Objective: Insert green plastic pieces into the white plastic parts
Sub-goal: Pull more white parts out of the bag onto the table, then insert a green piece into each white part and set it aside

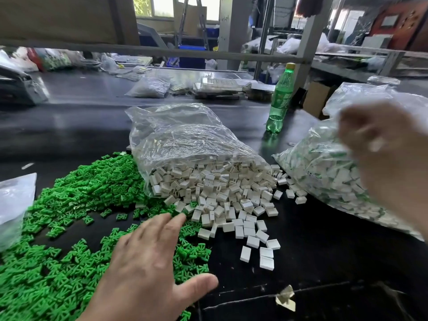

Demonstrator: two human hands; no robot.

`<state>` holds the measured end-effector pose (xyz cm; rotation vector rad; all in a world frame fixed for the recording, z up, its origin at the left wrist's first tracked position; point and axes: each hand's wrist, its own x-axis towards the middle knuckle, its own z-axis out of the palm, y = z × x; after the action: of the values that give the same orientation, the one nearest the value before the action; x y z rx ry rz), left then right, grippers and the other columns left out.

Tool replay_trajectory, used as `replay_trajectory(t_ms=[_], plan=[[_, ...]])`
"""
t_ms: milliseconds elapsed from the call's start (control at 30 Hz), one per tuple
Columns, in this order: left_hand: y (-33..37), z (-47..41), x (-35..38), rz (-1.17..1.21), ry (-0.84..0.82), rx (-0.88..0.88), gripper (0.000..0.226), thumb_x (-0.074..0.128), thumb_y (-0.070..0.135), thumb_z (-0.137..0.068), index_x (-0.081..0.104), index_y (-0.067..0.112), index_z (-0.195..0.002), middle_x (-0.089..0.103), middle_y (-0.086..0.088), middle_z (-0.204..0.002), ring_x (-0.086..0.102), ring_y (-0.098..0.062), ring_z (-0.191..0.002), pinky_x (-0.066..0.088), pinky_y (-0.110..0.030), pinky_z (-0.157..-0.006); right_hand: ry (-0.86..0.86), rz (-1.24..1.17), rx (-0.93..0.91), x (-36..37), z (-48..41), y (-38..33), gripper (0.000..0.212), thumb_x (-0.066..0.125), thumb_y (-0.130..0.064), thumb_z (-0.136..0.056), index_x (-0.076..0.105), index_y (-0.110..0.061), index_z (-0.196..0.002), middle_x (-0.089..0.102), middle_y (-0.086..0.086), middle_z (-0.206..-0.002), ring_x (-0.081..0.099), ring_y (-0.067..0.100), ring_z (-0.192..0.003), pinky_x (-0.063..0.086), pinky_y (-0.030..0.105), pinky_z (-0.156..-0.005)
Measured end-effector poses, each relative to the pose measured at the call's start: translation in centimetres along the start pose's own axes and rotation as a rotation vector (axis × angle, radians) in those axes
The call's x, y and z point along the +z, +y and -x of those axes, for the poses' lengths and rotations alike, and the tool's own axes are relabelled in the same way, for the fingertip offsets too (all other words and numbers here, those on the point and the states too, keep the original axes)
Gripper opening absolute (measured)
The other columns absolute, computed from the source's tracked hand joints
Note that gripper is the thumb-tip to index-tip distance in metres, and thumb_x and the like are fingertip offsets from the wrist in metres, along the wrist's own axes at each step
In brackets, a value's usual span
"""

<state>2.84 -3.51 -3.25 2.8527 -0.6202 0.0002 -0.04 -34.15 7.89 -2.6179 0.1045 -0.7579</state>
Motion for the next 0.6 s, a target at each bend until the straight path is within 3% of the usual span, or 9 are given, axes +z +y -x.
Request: replay_trajectory(t_ms=[33, 67, 133, 200, 300, 400, 500, 600], plan=[[-0.3, -0.1, 0.0, -0.037, -0.051, -0.067, 0.111, -0.011, 0.105, -0.044, -0.046, 0.044, -0.131, -0.022, 0.017, -0.155, -0.010, -0.011, -0.147, 0.000, -0.042, -0.120, -0.103, 0.077, -0.092, 1.7, 1.5, -0.6, 0.048, 0.037, -0.083, -0.086, 0.039, -0.062, -0.130, 0.042, -0.043, -0.123, 0.046, -0.019, -0.109, 0.046, 0.019, -0.098], [-0.5, -0.2, 0.0, -0.062, -0.078, -0.116, 0.111, -0.014, 0.105, -0.040, -0.050, 0.043, -0.125, -0.029, 0.011, -0.155, -0.018, -0.014, -0.147, -0.006, -0.044, -0.119, -0.241, 0.135, -0.153, 3.8, 3.3, -0.6, 0.073, 0.034, -0.091, -0.079, 0.019, -0.062, -0.144, 0.026, -0.038, -0.141, 0.023, -0.019, -0.133, 0.027, 0.021, -0.114], [-1.3, -0.2, 0.1, -0.115, -0.108, -0.166, 0.113, -0.016, 0.104, -0.040, -0.048, 0.038, -0.126, -0.034, 0.001, -0.155, -0.021, -0.019, -0.147, -0.007, -0.048, -0.120, -0.579, 0.224, -0.084, 7.9, 6.2, 0.0, 0.108, 0.031, -0.101, -0.065, -0.026, -0.058, -0.145, -0.016, -0.025, -0.159, -0.022, 0.000, -0.147, -0.004, 0.037, -0.120], [-2.2, -0.5, 0.1, -0.129, -0.142, -0.223, 0.119, -0.014, 0.105, -0.039, -0.045, 0.036, -0.131, -0.033, -0.002, -0.154, -0.021, -0.020, -0.147, -0.006, -0.051, -0.120, -0.758, 0.287, 0.013, 10.6, 7.6, 0.5, 0.117, 0.026, -0.102, -0.063, -0.041, -0.046, -0.140, -0.039, -0.012, -0.158, -0.044, 0.013, -0.141, -0.021, 0.042, -0.117], [-2.5, -1.0, 0.5, -0.107, -0.225, -0.216, 0.125, -0.008, 0.108, -0.032, -0.046, 0.040, -0.130, -0.036, 0.001, -0.152, -0.028, -0.019, -0.144, -0.010, -0.053, -0.118, -0.721, 0.270, 0.000, 12.4, 7.2, 0.1, 0.116, 0.015, -0.100, -0.065, -0.033, -0.037, -0.150, -0.040, -0.004, -0.159, -0.049, 0.018, -0.138, -0.025, 0.045, -0.116], [-1.8, -1.2, 0.8, -0.081, -0.241, -0.150, 0.117, -0.004, 0.109, -0.032, -0.051, 0.047, -0.119, -0.042, 0.004, -0.148, -0.034, -0.013, -0.137, -0.018, -0.049, -0.114, -0.666, 0.177, -0.037, 14.0, 7.0, -1.4, 0.102, 0.022, -0.093, -0.076, -0.021, -0.041, -0.153, -0.036, -0.006, -0.159, -0.046, 0.018, -0.139, -0.029, 0.039, -0.110], [-1.4, -1.7, 1.0, -0.077, -0.207, -0.080, 0.101, -0.004, 0.105, -0.040, -0.043, 0.059, -0.121, -0.039, 0.010, -0.148, -0.030, -0.007, -0.134, -0.016, -0.042, -0.113, -0.594, 0.094, -0.119, 15.3, 6.5, -3.1, 0.083, 0.038, -0.076, -0.091, 0.005, -0.035, -0.155, -0.018, -0.009, -0.162, -0.030, 0.015, -0.147, -0.017, 0.040, -0.115], [-1.8, -1.9, 1.5, -0.068, -0.108, -0.064, 0.094, 0.012, 0.094, -0.067, -0.013, 0.053, -0.148, -0.010, 0.011, -0.162, -0.009, -0.013, -0.147, 0.001, -0.040, -0.119, -0.553, 0.100, -0.178, 15.6, 6.0, -4.0, 0.065, 0.043, -0.062, -0.098, 0.022, -0.032, -0.152, 0.003, -0.007, -0.162, -0.008, 0.016, -0.149, 0.002, 0.046, -0.120]])
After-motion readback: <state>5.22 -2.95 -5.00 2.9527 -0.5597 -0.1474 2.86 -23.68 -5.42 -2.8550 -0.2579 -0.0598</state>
